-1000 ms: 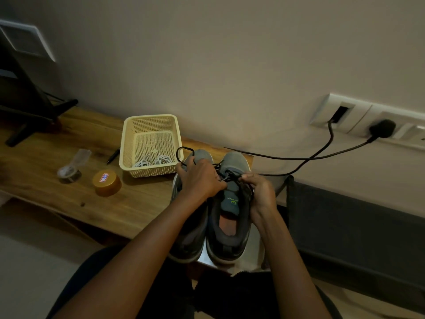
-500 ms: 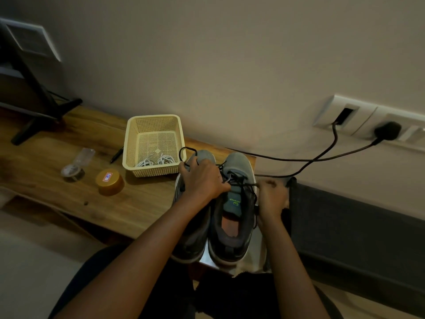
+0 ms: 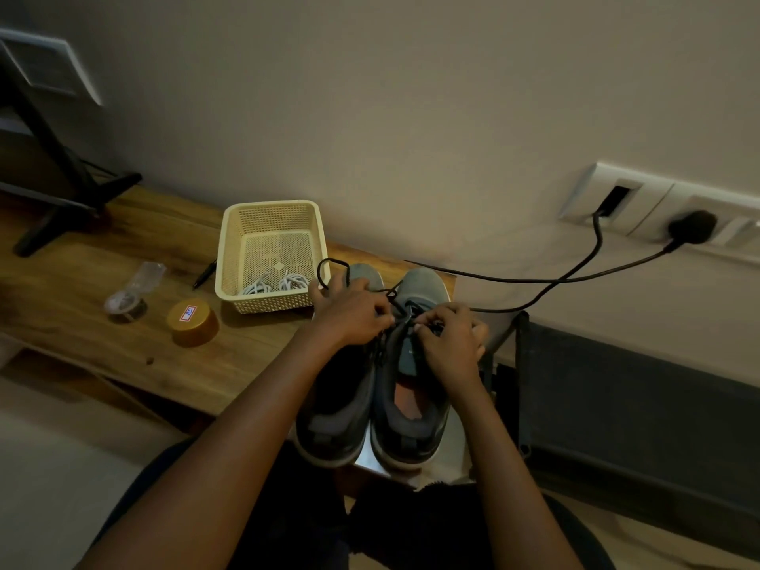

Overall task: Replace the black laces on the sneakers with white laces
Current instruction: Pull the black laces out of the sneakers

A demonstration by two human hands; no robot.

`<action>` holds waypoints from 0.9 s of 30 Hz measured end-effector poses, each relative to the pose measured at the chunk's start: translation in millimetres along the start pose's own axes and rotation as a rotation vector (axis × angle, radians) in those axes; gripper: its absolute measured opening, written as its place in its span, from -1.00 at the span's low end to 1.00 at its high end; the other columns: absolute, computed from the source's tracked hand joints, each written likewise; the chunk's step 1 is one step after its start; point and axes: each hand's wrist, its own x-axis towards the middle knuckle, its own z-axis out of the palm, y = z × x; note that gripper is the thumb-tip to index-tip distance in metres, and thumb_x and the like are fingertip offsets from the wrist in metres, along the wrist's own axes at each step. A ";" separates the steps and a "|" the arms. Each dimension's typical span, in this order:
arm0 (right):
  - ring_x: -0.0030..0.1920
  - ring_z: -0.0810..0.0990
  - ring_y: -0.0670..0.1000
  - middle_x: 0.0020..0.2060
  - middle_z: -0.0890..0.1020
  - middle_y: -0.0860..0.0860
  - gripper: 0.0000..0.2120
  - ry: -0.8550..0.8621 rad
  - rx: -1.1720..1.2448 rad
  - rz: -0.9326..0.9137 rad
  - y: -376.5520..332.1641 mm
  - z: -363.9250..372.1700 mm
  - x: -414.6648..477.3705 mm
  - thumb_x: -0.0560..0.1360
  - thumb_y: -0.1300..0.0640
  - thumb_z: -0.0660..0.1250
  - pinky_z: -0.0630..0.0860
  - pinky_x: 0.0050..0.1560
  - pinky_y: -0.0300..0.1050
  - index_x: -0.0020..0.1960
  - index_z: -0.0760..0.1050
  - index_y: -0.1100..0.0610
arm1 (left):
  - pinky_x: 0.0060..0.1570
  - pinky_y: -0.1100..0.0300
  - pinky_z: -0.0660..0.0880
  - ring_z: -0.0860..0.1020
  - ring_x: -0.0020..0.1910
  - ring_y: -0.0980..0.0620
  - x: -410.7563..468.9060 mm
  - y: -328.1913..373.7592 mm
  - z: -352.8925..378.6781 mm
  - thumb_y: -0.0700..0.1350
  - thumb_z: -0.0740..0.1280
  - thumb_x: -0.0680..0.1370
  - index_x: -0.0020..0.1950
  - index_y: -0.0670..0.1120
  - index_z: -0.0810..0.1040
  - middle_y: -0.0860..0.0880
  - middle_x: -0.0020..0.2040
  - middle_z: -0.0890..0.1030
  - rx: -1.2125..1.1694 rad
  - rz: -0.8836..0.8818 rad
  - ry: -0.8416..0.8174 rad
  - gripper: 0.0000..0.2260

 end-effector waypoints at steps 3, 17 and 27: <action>0.28 0.19 0.08 0.25 0.36 0.04 -0.94 0.009 0.019 -0.016 0.9 2.0 0.6 0.52 0.16 0.31 0.14 0.10 -0.22 -0.04 0.53 0.12 | 0.38 -0.26 -0.18 -0.01 0.50 -0.13 -0.1 -2.1 -3.2 0.11 0.26 0.55 0.09 0.16 0.60 0.06 0.51 0.21 -0.037 0.029 0.041 -0.82; 0.14 0.43 0.12 0.05 0.50 0.12 -0.85 -0.031 0.337 0.099 0.3 3.8 3.7 0.54 0.20 0.22 0.40 0.19 0.04 -0.19 0.45 0.05 | 0.41 -0.19 -0.17 0.12 0.47 0.03 3.0 8.7 1.2 0.09 0.41 0.38 -0.26 0.00 0.62 0.19 0.35 0.42 -0.193 -0.014 0.154 -0.83; -0.12 0.51 -0.01 -0.07 0.56 0.08 -0.82 0.150 1.270 0.606 12.1 -43.4 16.5 0.59 0.21 0.13 0.43 -0.01 -0.02 0.15 0.44 0.15 | 0.39 -0.19 -0.16 0.15 0.45 0.00 0.6 4.5 -1.2 0.06 0.40 0.40 -0.28 -0.03 0.60 0.15 0.26 0.50 -0.212 -0.043 0.137 -0.82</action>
